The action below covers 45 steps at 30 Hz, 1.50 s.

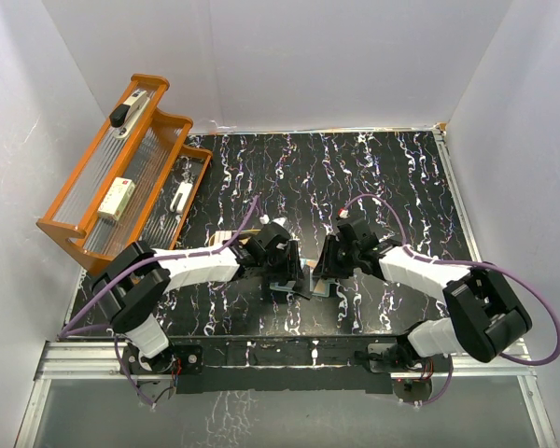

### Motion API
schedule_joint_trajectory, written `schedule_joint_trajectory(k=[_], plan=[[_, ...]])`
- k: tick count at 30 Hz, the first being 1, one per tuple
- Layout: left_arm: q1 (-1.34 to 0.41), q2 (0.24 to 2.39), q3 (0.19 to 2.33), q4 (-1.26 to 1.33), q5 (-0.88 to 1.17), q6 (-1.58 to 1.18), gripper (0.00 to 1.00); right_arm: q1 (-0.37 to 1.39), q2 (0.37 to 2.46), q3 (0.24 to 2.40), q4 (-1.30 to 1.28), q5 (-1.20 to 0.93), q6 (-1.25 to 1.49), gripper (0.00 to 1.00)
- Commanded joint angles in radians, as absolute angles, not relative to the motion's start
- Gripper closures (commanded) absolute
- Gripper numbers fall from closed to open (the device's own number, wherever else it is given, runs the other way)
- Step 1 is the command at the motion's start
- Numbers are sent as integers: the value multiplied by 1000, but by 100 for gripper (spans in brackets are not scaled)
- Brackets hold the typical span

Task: Put the credit cards into the card holder
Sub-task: Insert the credit card into the card holder.

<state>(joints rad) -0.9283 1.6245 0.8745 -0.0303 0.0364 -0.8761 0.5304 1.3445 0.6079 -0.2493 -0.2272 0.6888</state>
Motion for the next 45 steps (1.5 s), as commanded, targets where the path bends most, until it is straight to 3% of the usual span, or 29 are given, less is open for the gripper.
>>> schedule_joint_trajectory(k=[1,25,36,45], plan=[[-925,1648,873,-7,105,-885,50,536,1357,600,-163,-224,699,72],[-922,1635,805,207,221,-1025,56,536,1345,500,-112,-233,722,74],[-922,1573,803,9,94,-962,54,536,1337,535,-154,-211,690,73],[-923,1603,774,45,138,-985,54,536,1367,537,-154,-204,670,73]])
